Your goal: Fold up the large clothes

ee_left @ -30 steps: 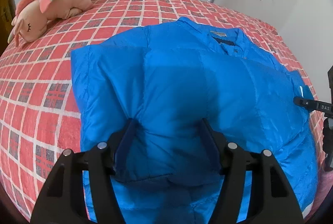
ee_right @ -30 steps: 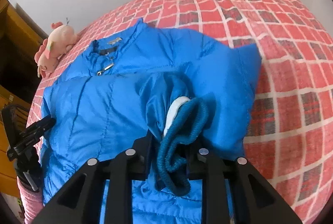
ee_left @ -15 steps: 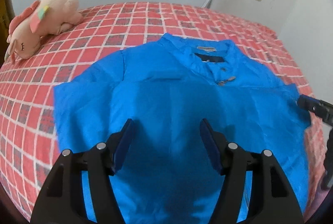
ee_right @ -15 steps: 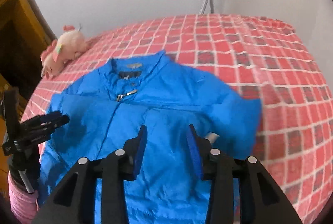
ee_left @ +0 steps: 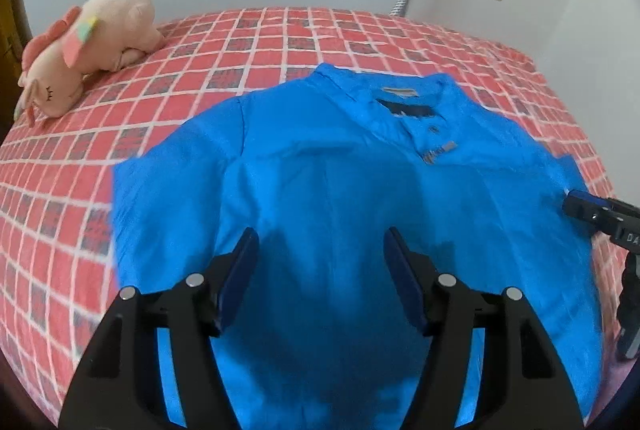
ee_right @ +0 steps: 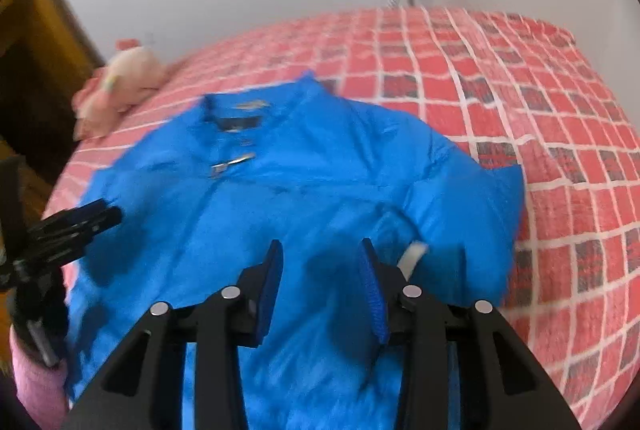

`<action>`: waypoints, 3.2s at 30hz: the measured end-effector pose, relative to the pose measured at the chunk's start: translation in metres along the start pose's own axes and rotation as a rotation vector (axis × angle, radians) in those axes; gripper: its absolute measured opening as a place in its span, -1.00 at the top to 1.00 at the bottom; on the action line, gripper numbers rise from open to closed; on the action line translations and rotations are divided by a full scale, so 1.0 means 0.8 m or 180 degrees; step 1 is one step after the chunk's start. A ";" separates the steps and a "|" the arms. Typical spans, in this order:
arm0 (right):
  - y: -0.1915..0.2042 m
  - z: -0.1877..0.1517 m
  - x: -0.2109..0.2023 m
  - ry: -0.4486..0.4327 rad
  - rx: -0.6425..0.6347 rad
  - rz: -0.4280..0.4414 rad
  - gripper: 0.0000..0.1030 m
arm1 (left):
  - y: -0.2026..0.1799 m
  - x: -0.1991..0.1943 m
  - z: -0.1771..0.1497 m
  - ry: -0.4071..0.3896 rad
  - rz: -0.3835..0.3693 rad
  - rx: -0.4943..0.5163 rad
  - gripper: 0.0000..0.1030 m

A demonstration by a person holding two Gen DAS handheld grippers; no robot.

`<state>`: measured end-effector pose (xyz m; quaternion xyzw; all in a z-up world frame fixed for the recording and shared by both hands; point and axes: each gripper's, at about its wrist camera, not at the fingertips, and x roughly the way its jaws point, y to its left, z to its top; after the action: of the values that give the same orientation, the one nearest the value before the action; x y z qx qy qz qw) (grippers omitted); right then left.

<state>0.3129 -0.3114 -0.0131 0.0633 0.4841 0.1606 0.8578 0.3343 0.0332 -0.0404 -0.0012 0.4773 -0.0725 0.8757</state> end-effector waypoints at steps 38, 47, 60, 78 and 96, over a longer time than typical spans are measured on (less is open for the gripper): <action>-0.006 -0.342 -0.210 0.0346 0.0078 0.0147 -0.03 | 0.090 -0.221 -0.350 0.0319 0.0119 -0.0464 -0.53; 0.000 -0.371 -0.193 0.0542 0.0197 0.0281 -0.03 | 0.069 -0.201 -0.362 0.0392 -0.0044 -0.0395 -0.53; 0.016 -0.370 -0.174 0.0493 0.0073 0.0377 0.36 | 0.059 -0.192 -0.372 0.0529 -0.0471 -0.0545 -0.25; 0.008 -0.353 -0.213 0.0110 0.0148 0.0694 0.81 | 0.053 -0.234 -0.360 0.0098 -0.0635 -0.0369 0.83; -0.009 -0.167 -0.269 -0.0557 0.0161 0.0966 0.82 | 0.051 -0.283 -0.181 -0.0840 -0.0887 -0.0260 0.84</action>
<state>0.0973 -0.3968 0.0897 0.1710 0.3964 0.2698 0.8607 0.0973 0.1120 0.0675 -0.1123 0.3562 -0.1728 0.9114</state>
